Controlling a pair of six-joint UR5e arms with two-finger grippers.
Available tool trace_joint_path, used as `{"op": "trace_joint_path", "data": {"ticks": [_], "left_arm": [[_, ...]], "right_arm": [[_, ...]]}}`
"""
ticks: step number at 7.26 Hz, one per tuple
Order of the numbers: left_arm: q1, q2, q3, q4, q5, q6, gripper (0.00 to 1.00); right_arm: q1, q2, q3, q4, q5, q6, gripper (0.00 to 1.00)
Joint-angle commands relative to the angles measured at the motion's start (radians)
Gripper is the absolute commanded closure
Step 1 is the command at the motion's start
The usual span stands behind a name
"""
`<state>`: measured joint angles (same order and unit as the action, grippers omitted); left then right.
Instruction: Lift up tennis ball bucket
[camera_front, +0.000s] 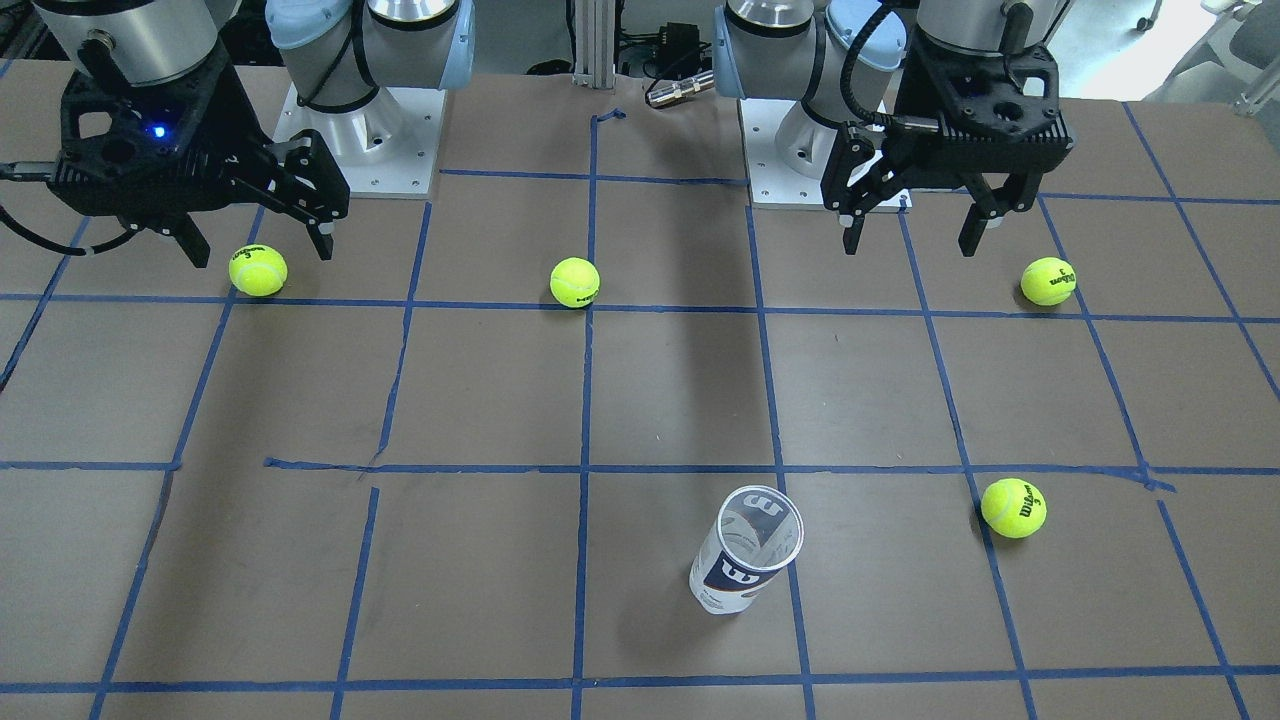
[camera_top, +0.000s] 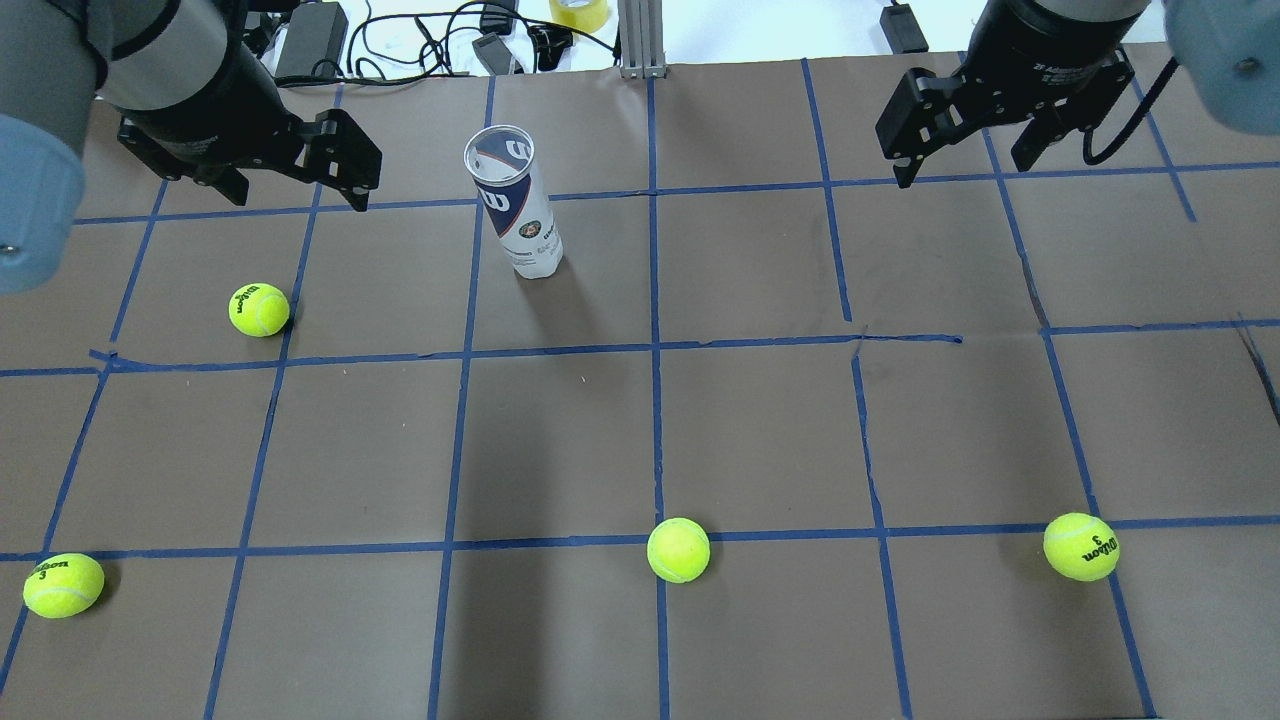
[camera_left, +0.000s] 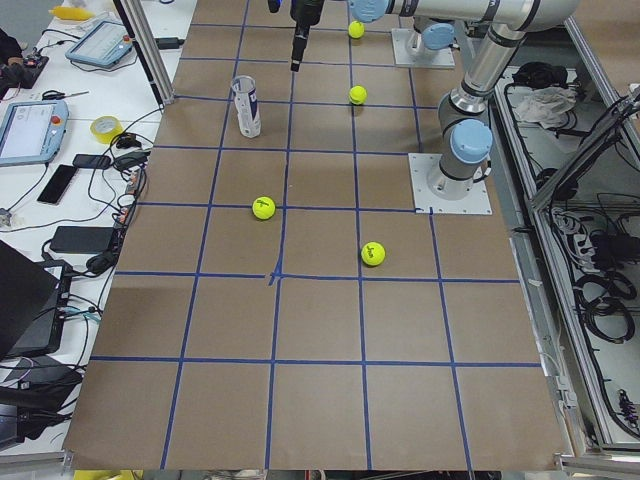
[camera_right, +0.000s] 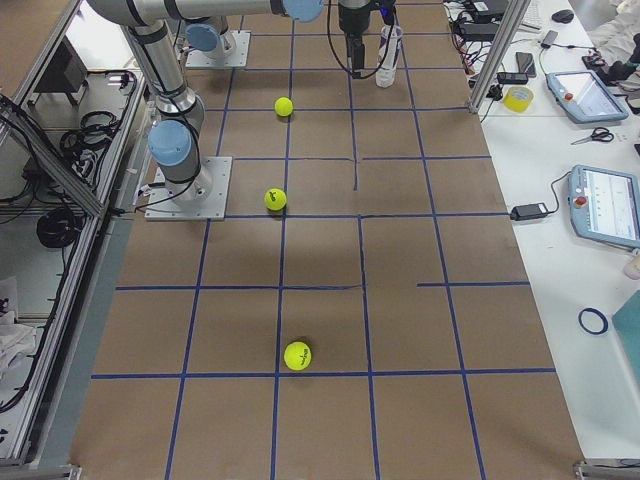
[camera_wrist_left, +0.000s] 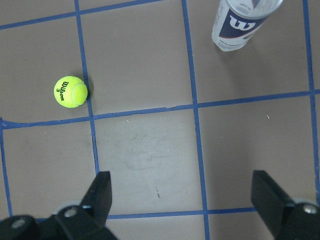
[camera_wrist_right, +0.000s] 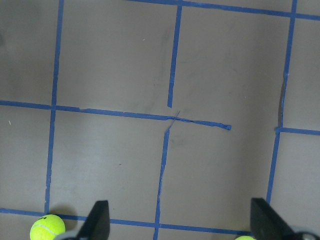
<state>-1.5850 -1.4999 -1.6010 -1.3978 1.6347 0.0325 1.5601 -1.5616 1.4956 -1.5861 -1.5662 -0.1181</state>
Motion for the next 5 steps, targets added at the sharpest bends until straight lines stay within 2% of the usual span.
{"op": "trace_joint_path", "data": {"ticks": [1,5], "left_arm": [[-0.009,-0.006,0.007,0.010,-0.026,-0.072,0.00],[-0.015,0.003,0.000,-0.004,-0.026,-0.072,0.00]], "right_arm": [[0.001,0.000,0.000,0.000,0.000,0.000,0.00],[0.000,-0.002,0.000,-0.002,-0.024,0.003,0.00]]}}
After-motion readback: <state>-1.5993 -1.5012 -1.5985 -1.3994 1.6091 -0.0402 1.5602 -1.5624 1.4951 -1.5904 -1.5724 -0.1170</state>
